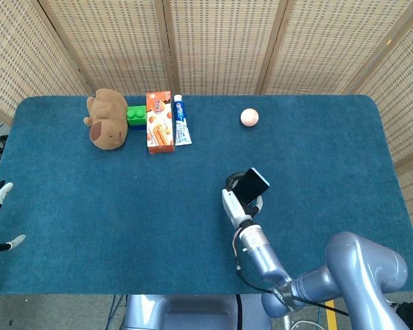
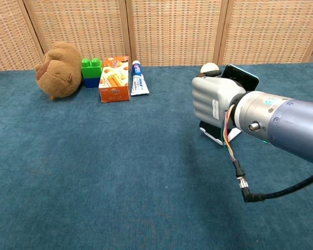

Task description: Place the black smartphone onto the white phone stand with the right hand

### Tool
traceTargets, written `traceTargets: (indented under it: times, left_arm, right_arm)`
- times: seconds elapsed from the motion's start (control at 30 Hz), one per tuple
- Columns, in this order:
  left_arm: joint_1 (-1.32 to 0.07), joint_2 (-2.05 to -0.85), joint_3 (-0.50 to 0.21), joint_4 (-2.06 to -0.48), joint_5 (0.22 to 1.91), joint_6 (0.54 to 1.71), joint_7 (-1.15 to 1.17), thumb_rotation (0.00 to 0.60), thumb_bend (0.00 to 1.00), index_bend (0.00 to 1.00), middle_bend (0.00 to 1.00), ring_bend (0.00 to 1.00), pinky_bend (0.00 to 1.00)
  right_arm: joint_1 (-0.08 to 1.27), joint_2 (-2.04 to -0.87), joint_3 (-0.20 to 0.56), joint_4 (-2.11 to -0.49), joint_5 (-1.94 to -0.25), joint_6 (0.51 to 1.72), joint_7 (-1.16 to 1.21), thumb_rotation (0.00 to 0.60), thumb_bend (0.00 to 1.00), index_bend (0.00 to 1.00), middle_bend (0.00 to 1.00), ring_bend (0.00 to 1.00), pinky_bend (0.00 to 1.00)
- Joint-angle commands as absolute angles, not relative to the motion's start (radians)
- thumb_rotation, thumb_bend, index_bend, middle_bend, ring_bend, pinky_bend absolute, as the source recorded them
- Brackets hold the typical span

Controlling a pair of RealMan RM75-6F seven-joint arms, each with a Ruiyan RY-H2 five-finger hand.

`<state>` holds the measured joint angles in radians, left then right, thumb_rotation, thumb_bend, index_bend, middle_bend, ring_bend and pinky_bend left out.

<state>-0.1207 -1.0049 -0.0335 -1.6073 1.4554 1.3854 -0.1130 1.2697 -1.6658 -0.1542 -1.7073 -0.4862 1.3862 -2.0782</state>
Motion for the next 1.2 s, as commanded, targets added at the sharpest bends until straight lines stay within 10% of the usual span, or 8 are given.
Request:
traceTargets:
  times: [0.03, 0.7, 1.2]
  left_arm:
    - [-0.121, -1.005, -0.034, -1.607, 1.455, 1.386, -0.113, 0.6, 0.0, 0.0, 0.0, 0.0, 0.0]
    - [-0.122, -1.004, -0.033, -1.606, 1.455, 1.384, -0.115, 0.6, 0.0, 0.0, 0.0, 0.0, 0.0]
    - [-0.12, -1.003, -0.029, -1.606, 1.465, 1.389, -0.119, 0.6, 0.0, 0.0, 0.0, 0.0, 0.0]
  right_arm:
    - [1.271, -1.67, -0.158, -1.701, -0.492, 1.387, -2.08, 0.6, 0.53, 0.47, 0.31, 0.31, 0.38]
    - [1.256, -1.647, -0.172, -1.715, -0.51, 1.386, -2.032, 0.6, 0.53, 0.43, 0.24, 0.21, 0.29]
    - [1.163, -1.369, -0.216, -2.076, -0.724, 1.564, -1.808, 0.6, 0.52, 0.43, 0.24, 0.21, 0.29]
